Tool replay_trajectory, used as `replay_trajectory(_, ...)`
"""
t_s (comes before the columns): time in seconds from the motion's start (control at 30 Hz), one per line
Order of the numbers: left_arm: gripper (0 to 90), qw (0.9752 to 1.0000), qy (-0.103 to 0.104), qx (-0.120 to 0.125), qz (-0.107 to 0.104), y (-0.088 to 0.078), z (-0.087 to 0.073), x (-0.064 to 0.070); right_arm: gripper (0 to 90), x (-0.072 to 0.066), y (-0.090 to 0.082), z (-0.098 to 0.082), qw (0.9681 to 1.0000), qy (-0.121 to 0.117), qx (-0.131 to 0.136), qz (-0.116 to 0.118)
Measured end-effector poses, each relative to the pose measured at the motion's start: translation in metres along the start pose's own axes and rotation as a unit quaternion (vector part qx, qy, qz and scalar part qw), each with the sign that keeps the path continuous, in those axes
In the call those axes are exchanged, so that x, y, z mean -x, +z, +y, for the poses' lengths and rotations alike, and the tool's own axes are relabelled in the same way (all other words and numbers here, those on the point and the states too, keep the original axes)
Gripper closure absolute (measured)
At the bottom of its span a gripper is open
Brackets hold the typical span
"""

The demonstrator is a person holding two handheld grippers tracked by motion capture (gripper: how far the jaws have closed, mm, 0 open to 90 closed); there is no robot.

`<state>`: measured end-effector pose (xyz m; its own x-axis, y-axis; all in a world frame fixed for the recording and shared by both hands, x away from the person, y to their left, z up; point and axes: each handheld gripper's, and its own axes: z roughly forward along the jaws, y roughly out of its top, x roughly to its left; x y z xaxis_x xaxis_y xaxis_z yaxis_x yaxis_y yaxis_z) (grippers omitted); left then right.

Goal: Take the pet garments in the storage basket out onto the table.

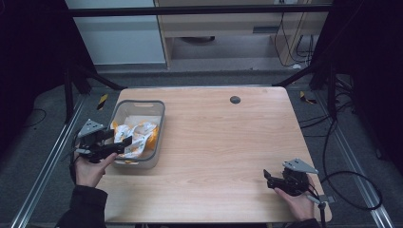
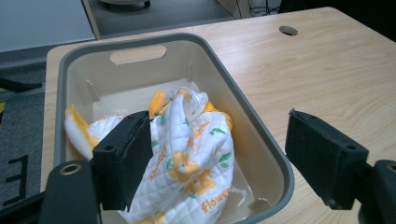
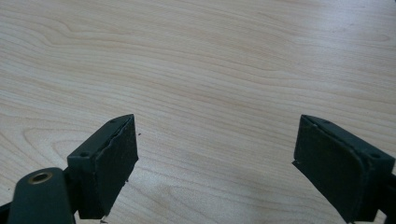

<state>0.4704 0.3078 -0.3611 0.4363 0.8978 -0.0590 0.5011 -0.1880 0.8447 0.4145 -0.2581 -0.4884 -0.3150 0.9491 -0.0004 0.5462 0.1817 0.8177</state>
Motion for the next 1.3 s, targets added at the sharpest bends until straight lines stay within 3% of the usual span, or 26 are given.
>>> replay_trajectory(0.4,22.2,0.9991,0.019,-0.037,0.000,0.014,0.016,-0.003,13.4,0.001,0.000,0.000,1.0000,-0.001,-0.002,0.001)
replay_trajectory(0.73,21.7,0.9977,0.021,-0.064,0.007,0.023,0.027,-0.010,13.4,0.001,0.001,0.000,1.0000,-0.002,-0.005,0.003)
replay_trajectory(1.3,23.8,0.9917,0.034,-0.123,0.008,0.048,0.034,-0.016,13.4,0.001,0.001,-0.001,1.0000,-0.003,-0.007,0.004)
